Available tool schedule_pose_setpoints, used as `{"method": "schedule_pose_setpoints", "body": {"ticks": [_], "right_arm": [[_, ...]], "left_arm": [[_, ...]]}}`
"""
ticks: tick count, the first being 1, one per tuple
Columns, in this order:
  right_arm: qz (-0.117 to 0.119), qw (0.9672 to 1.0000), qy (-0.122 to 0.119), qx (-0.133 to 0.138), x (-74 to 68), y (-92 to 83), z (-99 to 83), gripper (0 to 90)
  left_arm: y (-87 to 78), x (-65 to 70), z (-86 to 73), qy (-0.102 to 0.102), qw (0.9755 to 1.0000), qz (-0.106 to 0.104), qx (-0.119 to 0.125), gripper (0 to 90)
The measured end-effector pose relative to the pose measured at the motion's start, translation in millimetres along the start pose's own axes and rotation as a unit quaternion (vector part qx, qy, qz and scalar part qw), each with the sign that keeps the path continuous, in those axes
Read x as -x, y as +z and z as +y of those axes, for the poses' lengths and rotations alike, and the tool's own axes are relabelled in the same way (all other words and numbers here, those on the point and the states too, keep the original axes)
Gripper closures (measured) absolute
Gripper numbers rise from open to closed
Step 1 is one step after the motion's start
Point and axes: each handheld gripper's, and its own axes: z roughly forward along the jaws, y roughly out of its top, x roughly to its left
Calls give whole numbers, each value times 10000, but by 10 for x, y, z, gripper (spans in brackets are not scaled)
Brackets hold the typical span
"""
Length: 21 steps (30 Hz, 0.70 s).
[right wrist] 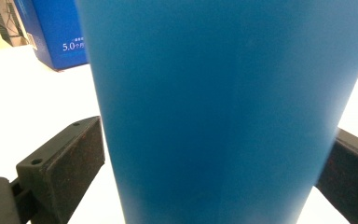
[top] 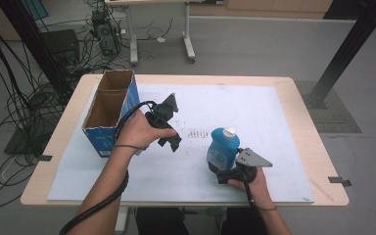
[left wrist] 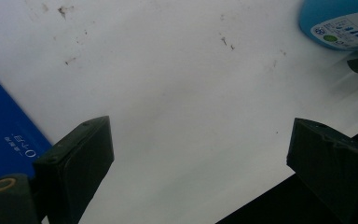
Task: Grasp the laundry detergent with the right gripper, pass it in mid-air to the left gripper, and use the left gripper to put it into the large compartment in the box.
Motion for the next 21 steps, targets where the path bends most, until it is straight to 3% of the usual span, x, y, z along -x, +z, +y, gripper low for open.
{"method": "schedule_pose_setpoints", "body": {"ticks": [12,21], "right_arm": [[5,10000,30,5,2,-1,-1,25],[21,10000,39,8,5,-2,-1,25]], "left_arm": [[-8,-20,-1,-133,9999,-42,-3,63],[-10,-12,2,-103,9999,-48,-21,70]]}}
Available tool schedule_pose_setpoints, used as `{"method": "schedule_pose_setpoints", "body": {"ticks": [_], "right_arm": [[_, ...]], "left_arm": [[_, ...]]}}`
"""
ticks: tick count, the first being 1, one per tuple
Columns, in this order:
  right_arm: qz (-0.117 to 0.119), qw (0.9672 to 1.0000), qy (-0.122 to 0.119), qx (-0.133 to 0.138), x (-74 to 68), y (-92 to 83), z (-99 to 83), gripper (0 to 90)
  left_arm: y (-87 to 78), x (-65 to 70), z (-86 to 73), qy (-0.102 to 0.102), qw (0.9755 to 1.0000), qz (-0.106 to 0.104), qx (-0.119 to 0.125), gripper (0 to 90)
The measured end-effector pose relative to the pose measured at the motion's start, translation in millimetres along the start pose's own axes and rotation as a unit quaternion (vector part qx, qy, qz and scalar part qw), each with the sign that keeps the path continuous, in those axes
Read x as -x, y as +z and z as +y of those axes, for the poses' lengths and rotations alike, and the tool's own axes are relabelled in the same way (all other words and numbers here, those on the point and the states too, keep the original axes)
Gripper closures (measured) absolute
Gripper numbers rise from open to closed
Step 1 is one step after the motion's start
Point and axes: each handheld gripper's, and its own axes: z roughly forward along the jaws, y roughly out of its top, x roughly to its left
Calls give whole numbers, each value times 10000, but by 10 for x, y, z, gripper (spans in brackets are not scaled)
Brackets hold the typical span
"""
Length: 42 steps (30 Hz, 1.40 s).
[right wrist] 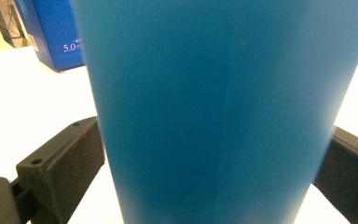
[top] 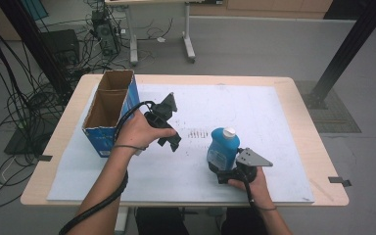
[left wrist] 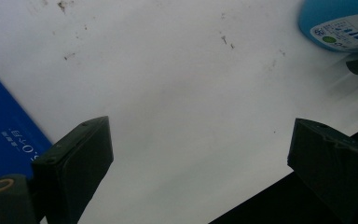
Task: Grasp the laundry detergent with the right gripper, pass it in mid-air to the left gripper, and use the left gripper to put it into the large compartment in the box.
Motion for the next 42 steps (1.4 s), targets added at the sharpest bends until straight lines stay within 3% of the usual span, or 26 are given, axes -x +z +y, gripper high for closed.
{"method": "schedule_pose_setpoints", "body": {"ticks": [42], "right_arm": [[16,10000,-21,23,-1,-4,-5,28]], "left_arm": [[-56,15,-5,10,10000,50,52,71]]}}
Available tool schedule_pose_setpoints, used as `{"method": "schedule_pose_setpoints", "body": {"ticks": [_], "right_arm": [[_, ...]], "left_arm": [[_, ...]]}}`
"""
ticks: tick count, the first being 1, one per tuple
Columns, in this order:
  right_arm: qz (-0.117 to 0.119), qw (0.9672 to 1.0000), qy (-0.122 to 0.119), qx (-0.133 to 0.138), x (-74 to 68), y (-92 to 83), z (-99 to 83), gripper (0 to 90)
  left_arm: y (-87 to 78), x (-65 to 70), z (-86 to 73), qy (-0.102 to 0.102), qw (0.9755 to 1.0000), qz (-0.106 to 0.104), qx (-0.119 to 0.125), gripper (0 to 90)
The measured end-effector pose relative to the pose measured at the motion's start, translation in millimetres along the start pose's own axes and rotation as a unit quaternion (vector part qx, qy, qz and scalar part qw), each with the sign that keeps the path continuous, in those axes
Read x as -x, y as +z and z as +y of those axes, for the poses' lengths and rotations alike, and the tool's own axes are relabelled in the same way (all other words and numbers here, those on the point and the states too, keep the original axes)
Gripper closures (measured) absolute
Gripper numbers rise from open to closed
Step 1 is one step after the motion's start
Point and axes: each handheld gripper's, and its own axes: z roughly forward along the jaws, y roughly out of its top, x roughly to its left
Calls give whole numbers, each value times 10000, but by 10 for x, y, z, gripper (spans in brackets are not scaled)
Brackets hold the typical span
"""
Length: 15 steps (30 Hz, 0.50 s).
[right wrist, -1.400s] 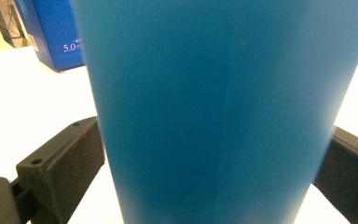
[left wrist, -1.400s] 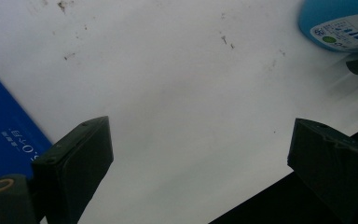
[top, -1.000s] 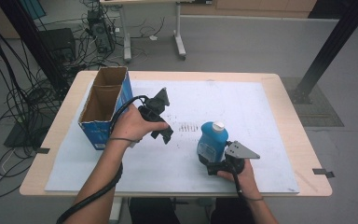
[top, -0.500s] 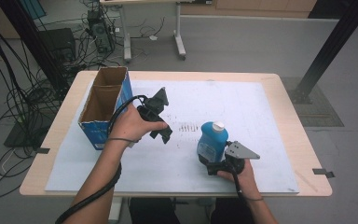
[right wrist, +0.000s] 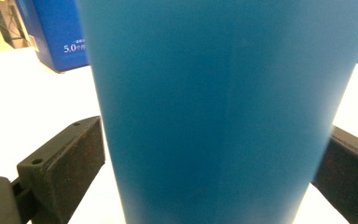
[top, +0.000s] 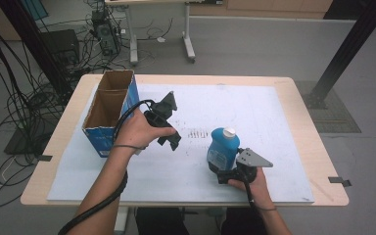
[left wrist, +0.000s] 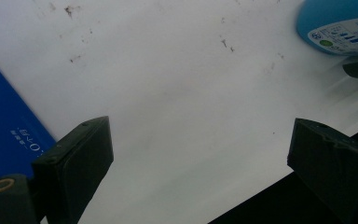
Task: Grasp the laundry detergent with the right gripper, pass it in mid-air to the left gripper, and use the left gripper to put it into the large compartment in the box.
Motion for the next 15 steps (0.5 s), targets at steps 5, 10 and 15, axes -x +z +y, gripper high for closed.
{"method": "schedule_pose_setpoints", "body": {"ticks": [5,10,15], "right_arm": [[3,10000,-11,8,-1,-1,-1,61],[-9,10000,-19,15,-2,-1,-2,90],[9,10000,-34,-12,0,2,0,136]], "left_arm": [[-9,4,6,2,10000,2,15,72],[-10,7,4,-8,10000,3,8,72],[-10,18,6,-17,10000,0,21,72]]}}
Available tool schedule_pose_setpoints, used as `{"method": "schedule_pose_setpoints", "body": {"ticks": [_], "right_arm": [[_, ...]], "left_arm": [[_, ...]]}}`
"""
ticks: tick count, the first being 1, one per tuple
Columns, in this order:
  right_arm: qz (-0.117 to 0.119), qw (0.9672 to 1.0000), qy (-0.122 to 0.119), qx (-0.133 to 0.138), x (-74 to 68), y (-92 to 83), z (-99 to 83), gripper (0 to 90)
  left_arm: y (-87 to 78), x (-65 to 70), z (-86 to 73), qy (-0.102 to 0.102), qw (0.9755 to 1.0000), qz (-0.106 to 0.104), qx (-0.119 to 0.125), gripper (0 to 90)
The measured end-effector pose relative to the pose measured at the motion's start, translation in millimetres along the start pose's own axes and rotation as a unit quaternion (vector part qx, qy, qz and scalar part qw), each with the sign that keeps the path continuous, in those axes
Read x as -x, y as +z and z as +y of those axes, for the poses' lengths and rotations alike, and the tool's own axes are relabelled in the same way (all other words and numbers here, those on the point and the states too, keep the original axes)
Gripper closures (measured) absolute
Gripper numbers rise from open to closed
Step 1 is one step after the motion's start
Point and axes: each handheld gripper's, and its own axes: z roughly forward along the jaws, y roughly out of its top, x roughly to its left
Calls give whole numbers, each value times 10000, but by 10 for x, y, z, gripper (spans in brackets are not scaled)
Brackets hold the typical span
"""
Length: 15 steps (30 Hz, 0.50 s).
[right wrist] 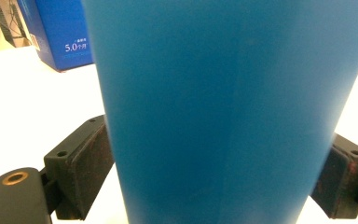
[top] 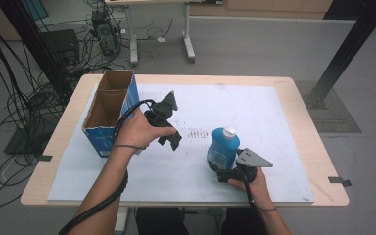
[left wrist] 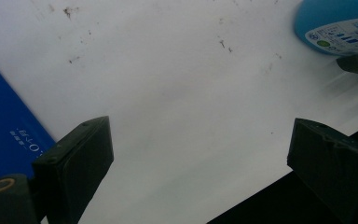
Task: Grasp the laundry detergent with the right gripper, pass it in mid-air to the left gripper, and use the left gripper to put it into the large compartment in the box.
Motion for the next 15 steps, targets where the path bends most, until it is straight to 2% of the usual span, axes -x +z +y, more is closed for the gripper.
{"method": "schedule_pose_setpoints", "body": {"ticks": [15], "right_arm": [[35,10000,-8,-43,1,5,2,216]], "left_arm": [[-10,-3,-9,3,10000,23,-21,74]]}}
